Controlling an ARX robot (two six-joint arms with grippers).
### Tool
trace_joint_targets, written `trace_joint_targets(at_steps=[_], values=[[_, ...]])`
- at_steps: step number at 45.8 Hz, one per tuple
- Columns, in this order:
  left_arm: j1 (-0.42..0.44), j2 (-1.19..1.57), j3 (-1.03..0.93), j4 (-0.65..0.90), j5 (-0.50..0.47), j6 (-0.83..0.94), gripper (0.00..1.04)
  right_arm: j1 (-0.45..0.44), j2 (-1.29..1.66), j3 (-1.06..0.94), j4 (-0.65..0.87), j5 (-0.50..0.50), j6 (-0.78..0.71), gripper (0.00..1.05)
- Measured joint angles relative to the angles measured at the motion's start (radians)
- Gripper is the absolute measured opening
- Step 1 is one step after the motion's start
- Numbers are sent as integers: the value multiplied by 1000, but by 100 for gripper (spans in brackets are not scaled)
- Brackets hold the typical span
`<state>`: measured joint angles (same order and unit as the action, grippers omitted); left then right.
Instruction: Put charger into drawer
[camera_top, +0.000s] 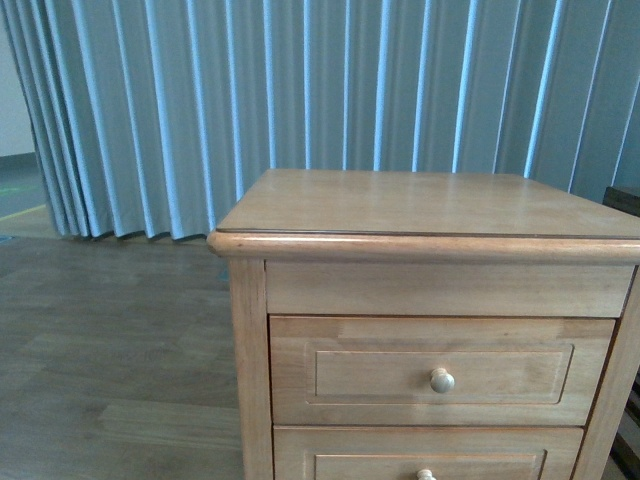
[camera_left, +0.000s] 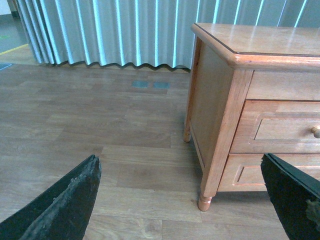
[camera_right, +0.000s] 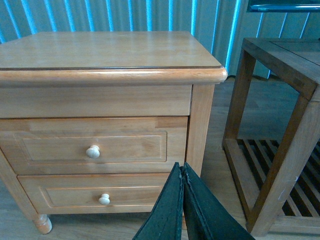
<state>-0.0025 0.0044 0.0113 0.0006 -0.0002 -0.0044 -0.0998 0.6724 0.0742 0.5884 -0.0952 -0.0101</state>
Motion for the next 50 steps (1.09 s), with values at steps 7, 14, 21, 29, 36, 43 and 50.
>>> trace_joint_targets(at_steps=[7, 14, 21, 29, 36, 43, 50], values=[[0, 0, 0, 0, 0, 0, 99, 94, -100, -26, -69, 87, 0, 2], [0, 0, 0, 0, 0, 0, 99, 96, -167, -69, -94, 94, 0, 2], [0, 0, 0, 0, 0, 0, 99, 96, -278, -69, -193, 94, 0, 2], [0, 0, 0, 0, 0, 0, 99, 96, -354, -69, -268, 94, 0, 2], [0, 0, 0, 0, 0, 0, 99, 97, -414, -69, -326, 94, 0, 2], [0, 0, 0, 0, 0, 0, 99, 97, -464, -69, -377, 94, 0, 2], [0, 0, 0, 0, 0, 0, 99, 97, -541, -69, -465, 94, 0, 2]])
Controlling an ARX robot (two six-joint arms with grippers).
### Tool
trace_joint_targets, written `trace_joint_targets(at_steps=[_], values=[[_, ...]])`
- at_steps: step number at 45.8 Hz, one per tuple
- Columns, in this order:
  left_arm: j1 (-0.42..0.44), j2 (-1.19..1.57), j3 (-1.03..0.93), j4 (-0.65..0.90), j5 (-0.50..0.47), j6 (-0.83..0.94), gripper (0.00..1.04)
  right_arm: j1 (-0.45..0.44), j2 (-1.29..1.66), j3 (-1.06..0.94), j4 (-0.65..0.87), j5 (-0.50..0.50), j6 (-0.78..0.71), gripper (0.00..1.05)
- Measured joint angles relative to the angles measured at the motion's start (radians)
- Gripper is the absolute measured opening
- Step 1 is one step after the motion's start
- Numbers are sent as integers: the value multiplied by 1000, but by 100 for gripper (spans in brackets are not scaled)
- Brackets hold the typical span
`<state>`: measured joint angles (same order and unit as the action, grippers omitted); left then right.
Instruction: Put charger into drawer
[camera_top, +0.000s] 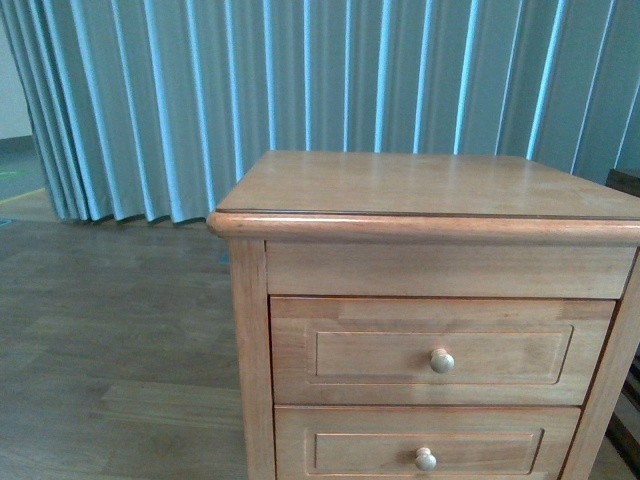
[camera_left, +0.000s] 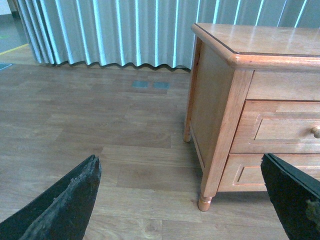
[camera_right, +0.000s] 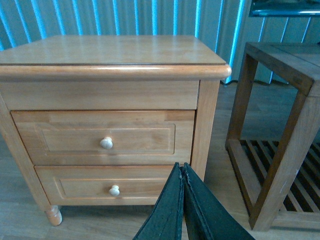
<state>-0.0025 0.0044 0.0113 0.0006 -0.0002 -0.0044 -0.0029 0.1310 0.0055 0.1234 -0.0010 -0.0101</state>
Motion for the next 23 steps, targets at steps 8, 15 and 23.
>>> trace_joint_targets(at_steps=[8, 15, 23], values=[[0, 0, 0, 0, 0, 0, 99, 0, -126, 0, -120, 0, 0, 2], [0, 0, 0, 0, 0, 0, 99, 0, -127, 0, -123, 0, 0, 2], [0, 0, 0, 0, 0, 0, 99, 0, -127, 0, -123, 0, 0, 2]])
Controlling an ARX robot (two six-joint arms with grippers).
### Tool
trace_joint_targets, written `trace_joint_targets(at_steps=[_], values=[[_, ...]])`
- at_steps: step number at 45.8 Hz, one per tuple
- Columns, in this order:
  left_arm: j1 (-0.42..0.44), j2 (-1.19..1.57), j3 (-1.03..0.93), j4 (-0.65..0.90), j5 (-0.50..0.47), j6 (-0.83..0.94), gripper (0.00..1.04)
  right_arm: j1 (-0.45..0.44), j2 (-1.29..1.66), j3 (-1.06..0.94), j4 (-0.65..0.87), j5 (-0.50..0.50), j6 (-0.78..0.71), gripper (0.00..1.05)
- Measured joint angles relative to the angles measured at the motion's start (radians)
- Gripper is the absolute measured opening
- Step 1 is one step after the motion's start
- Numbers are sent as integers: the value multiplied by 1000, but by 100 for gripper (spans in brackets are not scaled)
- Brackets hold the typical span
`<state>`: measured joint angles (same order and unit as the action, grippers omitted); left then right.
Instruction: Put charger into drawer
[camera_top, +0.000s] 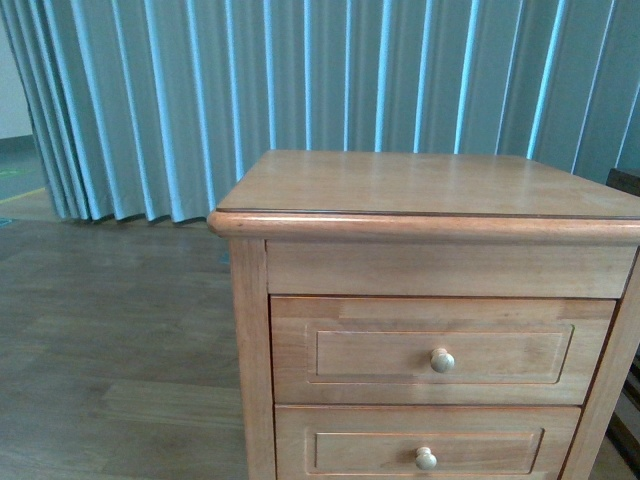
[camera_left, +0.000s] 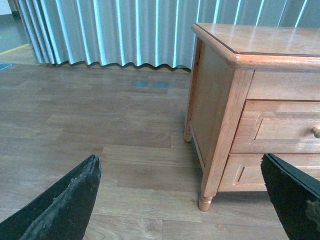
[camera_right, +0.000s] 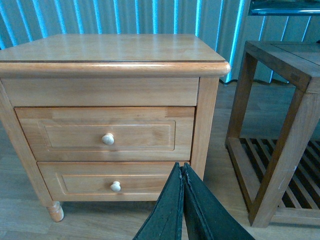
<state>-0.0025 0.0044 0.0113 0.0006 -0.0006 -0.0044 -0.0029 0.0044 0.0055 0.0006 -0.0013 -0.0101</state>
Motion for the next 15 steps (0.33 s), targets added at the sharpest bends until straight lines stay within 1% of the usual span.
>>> trace_joint_targets(at_steps=[3, 5, 7, 14, 15], values=[[0, 0, 0, 0, 0, 0, 99, 0, 0, 0, 0, 0, -1, 3], [0, 0, 0, 0, 0, 0, 99, 0, 0, 0, 0, 0, 0, 9], [0, 0, 0, 0, 0, 0, 99, 0, 0, 0, 0, 0, 0, 18], [0, 0, 0, 0, 0, 0, 99, 0, 0, 0, 0, 0, 0, 55], [0, 0, 0, 0, 0, 0, 99, 0, 0, 0, 0, 0, 0, 58]])
